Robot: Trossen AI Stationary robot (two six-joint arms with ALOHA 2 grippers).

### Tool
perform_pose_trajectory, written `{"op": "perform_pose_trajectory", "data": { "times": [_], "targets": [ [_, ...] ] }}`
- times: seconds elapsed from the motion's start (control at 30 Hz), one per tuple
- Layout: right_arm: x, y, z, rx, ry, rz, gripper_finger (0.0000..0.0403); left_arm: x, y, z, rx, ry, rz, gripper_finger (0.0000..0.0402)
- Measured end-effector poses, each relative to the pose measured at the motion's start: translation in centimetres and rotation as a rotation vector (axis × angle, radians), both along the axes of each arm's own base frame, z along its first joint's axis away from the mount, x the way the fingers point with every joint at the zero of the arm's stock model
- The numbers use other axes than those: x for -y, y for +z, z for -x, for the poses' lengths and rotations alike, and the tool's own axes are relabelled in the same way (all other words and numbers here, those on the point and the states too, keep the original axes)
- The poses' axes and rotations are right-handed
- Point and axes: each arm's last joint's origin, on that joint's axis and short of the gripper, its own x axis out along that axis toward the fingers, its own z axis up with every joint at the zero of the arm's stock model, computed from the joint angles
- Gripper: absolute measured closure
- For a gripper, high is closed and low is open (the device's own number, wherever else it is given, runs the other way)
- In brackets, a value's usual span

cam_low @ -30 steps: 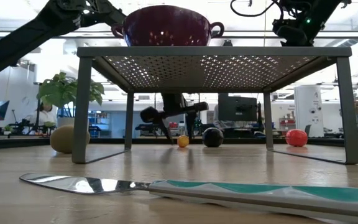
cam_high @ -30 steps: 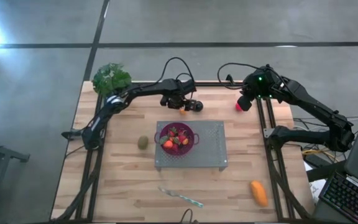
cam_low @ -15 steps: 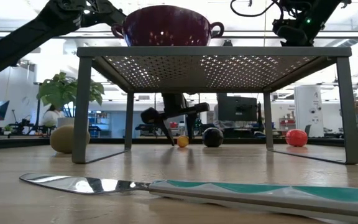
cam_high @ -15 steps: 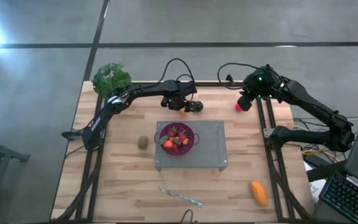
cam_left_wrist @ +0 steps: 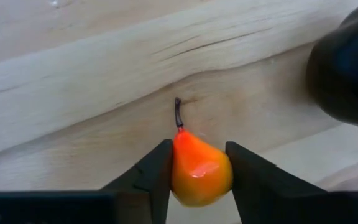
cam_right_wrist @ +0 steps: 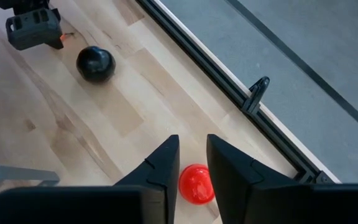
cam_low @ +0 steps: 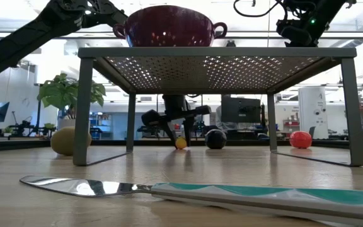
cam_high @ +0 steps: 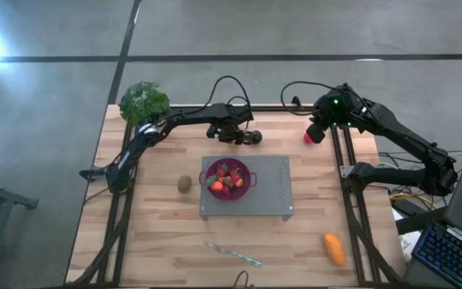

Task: Pick & Place Fruit
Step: Put the pear into the purple strainer bowl

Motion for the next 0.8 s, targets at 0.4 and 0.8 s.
{"op": "perform_pose_trajectory", "data": {
  "times": [0.4, 0.8],
  "targets": [
    [0.0, 0.0, 0.0, -0.005, 0.003, 0.005, 0.0349, 0.2, 3.6, 2.1, -0.045, -0.078, 0.019, 0.0263],
    [0.0, 0.0, 0.0, -0.004, 0.001, 0.004, 0.0321, 3.2, 16.4, 7.3, 0.152, -0.118, -0.216, 0.0263]
  ]
}}
